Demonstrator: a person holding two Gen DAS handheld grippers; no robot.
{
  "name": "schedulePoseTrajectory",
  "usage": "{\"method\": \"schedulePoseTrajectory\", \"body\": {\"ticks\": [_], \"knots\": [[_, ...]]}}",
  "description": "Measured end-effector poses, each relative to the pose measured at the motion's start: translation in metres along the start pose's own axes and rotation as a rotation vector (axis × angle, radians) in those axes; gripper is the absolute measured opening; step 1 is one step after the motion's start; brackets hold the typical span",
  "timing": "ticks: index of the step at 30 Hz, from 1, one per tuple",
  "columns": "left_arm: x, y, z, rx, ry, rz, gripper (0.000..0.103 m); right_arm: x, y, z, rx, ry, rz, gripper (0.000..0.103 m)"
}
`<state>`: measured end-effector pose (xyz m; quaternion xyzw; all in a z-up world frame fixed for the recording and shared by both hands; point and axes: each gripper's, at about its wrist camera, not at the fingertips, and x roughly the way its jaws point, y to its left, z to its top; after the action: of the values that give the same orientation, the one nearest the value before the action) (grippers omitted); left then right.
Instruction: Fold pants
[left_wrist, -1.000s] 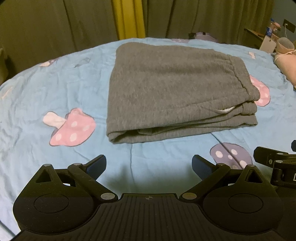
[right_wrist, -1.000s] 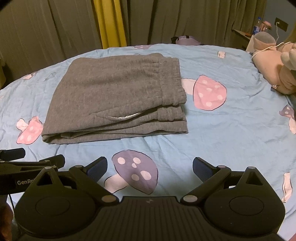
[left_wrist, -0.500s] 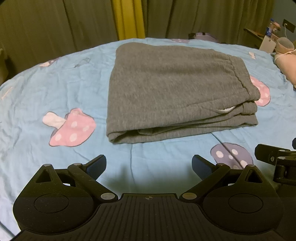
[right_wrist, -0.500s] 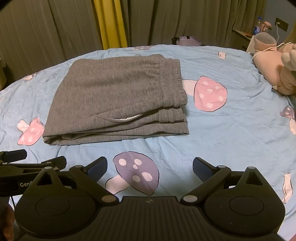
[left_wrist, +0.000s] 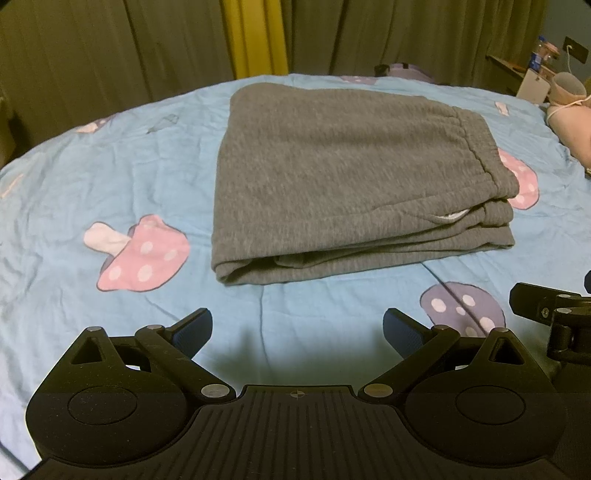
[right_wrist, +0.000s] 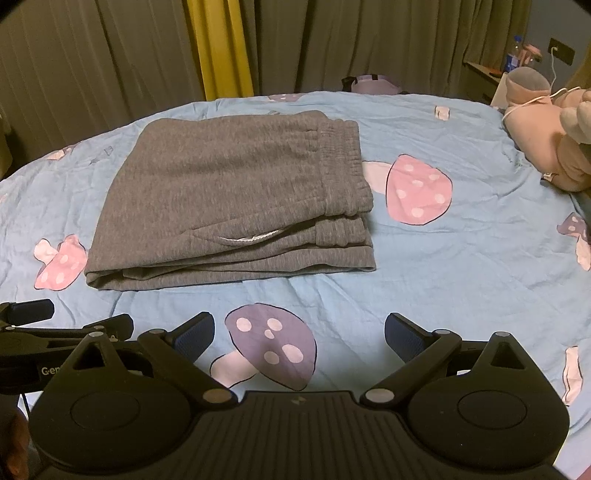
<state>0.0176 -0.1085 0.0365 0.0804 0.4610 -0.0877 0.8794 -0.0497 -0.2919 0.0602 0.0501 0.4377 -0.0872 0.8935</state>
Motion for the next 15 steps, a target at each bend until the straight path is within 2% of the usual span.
{"method": "schedulePoseTrajectory", "body": {"ticks": [15], "knots": [[0.0005, 0.0011, -0.0007, -0.005, 0.004, 0.001, 0.102, -0.0015, 0.002, 0.0009, -0.006, -0.007, -0.008, 0.099]]}}
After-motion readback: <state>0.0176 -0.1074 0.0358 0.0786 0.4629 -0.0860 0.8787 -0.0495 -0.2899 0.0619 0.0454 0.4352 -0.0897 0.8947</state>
